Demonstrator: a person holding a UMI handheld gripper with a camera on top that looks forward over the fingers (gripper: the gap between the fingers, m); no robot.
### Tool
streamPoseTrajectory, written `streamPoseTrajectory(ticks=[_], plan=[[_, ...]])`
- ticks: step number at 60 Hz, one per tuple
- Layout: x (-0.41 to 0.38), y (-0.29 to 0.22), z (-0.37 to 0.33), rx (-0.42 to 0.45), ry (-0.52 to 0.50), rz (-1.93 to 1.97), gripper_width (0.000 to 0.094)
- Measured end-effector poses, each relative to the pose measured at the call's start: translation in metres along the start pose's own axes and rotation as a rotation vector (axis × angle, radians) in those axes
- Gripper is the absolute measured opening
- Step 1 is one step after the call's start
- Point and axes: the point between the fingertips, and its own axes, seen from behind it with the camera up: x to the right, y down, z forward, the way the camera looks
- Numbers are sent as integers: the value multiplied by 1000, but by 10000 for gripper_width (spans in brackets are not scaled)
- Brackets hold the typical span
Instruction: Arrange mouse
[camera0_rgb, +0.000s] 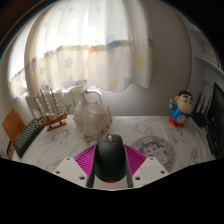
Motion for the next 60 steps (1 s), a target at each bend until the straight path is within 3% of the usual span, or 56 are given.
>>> streamPoseTrajectory(ticks=[9,27,31,33,35,36,49,60], plan=[[105,-8,29,32,86,-3,444],[186,69,113,-68,125,24,454],[181,82,117,-104,97,33,509],[181,85,116,-121,82,33,612],[184,84,113,-127,83,29,774],[186,83,110,-130,87,27,857],[170,37,2,-144,65,79,848],[147,36,-126,-198,57,85,851]])
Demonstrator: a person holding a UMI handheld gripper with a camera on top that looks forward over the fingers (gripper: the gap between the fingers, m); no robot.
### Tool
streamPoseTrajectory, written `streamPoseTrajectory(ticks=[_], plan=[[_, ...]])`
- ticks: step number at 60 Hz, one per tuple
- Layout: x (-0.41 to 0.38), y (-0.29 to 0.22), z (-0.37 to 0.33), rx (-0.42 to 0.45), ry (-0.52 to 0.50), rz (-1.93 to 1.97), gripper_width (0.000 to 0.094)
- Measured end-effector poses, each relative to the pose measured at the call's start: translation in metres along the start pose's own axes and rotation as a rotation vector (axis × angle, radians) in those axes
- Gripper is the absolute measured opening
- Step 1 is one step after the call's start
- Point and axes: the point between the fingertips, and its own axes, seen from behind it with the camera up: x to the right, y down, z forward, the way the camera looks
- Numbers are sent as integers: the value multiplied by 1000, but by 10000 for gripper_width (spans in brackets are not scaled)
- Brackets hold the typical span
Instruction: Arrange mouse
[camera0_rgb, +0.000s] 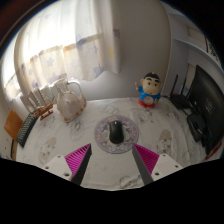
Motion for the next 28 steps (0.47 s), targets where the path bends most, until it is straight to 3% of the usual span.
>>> streamPoseTrajectory(ticks=[11,28], plan=[[0,15,-55,46,49,-71,851],[-10,12,-58,66,41,-91,849]])
